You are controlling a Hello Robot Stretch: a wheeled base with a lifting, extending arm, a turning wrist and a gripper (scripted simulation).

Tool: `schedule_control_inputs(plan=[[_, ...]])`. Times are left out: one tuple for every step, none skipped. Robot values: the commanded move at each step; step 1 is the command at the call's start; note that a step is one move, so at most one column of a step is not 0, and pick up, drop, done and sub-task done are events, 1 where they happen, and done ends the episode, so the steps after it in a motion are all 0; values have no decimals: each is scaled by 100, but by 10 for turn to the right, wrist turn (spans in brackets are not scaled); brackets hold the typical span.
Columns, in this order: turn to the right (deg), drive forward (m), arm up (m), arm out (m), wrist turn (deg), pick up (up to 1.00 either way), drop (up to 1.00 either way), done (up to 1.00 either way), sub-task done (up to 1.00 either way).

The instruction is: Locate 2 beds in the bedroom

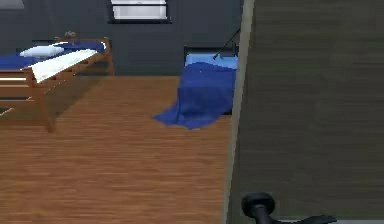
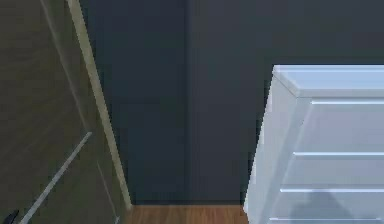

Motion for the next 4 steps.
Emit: schedule_control_inputs(plan=[[-450, 0, 0, 0, 0, 0, 0, 0, 0], [-450, 0, 0, 0, 0, 0, 0, 0, 0], [-450, 0, 0, 0, 0, 0, 0, 0, 0], [-180, 0, 0, 0, 0, 0, 0, 0, 0]])
